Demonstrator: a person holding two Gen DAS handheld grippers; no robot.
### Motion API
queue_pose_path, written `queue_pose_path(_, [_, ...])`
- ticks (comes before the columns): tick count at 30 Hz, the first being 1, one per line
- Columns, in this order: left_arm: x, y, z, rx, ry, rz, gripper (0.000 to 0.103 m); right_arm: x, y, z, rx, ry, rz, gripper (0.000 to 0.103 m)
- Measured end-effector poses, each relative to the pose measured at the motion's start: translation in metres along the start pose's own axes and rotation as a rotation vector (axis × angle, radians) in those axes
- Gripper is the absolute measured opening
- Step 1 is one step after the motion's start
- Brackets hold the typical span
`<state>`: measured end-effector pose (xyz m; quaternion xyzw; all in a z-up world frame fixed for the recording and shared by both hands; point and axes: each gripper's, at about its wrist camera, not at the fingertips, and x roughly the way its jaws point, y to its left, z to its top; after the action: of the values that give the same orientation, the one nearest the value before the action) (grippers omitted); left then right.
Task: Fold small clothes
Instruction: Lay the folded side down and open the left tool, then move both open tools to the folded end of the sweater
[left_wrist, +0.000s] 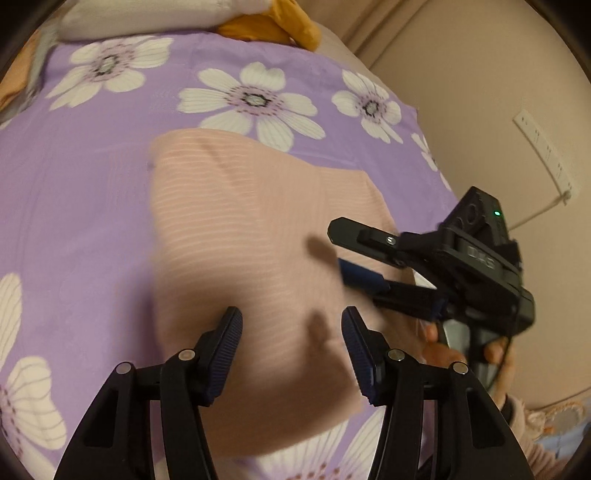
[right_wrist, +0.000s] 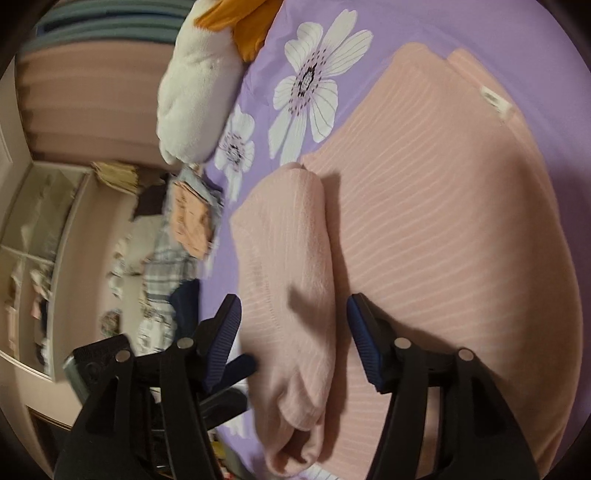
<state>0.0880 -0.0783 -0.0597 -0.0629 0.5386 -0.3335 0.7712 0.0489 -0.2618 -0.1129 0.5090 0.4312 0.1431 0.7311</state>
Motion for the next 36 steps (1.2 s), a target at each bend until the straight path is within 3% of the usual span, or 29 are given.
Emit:
queue_pose_path(6, [-0.022,0.031,-0.012,-0.044,-0.030,0.075,0.055,0.034,0.027,0.008,-0.184,0.015,-0.122,0.055])
queue_pose_path(8, [-0.024,0.042,-0.014,-0.075,-0.030,0.076,0.055,0.043,0.028,0.011,-0.221,0.010,-0.147,0.045])
queue_pose_path(9, [-0.025,0.047,-0.015,-0.090,-0.032,0.079,0.055,0.046,0.028,0.012,-0.234,0.007,-0.159,0.034])
queue_pose_path(12, [-0.028,0.059,-0.018,-0.127,-0.037,0.071,0.055,0.050,0.030,0.012,-0.274,0.002,-0.139,0.015])
queue_pose_path(13, [-0.029,0.061,-0.019,-0.136,-0.038,0.069,0.055,0.049,0.032,0.011,-0.288,-0.006,-0.140,0.013])
queue_pose_path(20, [-0.032,0.063,-0.019,-0.145,-0.047,0.063,0.055,0.023,0.051,0.016,-0.344,-0.082,-0.124,0.011])
queue_pose_path(25, [-0.030,0.055,-0.018,-0.131,-0.044,0.047,0.055,-0.011,0.058,0.027,-0.376,-0.142,-0.160,0.011])
queue_pose_path(36, [-0.011,0.006,-0.004,-0.021,-0.027,0.001,0.055,-0.051,0.016,0.039,-0.306,-0.174,-0.253,0.012])
